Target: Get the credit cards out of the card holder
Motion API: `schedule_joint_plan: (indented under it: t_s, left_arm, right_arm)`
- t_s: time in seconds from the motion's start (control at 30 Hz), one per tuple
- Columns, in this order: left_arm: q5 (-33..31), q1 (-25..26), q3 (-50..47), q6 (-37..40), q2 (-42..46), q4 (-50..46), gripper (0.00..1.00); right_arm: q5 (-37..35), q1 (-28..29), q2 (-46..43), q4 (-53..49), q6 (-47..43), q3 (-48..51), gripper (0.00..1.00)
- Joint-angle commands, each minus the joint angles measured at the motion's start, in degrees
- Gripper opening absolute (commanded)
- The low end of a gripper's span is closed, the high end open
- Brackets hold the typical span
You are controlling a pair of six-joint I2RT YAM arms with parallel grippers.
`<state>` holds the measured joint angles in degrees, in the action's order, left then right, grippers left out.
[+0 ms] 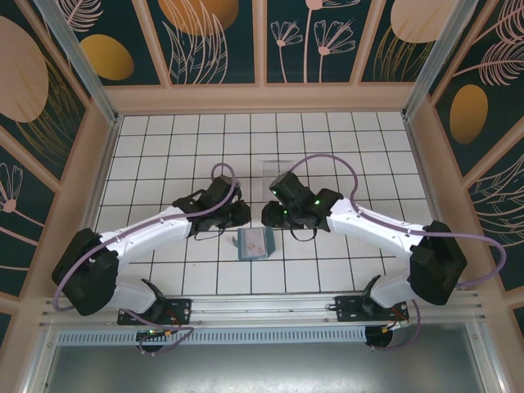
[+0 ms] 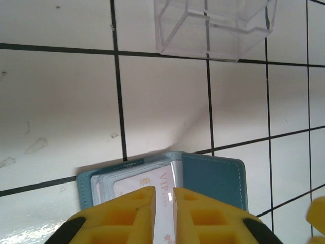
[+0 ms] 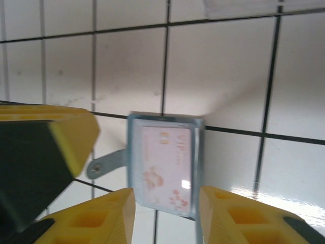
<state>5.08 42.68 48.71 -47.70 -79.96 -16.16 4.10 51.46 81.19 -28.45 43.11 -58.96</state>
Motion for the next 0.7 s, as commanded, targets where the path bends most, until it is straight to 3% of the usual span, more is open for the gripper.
schedule_joint_plan:
  t_s: [0.0,0.1,0.27,0.67]
  left_arm:
    - [-4.2,0.1,0.0,-1.3,3.0,-3.9,0.17]
    - [-5.0,0.0,-1.9,-2.7,5.7,-3.8,0.16]
    - [-2.0,0.0,-2.4,-3.7,6.3,-2.2,0.15]
    - [0.1,4.0,1.0,-6.1,-1.1,0.7,0.15]
  right_arm:
    - [7.1,-0.3,1.4,4.0,-1.1,-0.9,0.34]
    - [13.6,-0.5,3.6,9.9,-0.2,0.4,0.27]
    - [17.2,-1.6,7.0,14.3,-0.1,4.8,0.20]
    - [17.7,-4.1,9.7,20.8,-0.2,15.3,0.17]
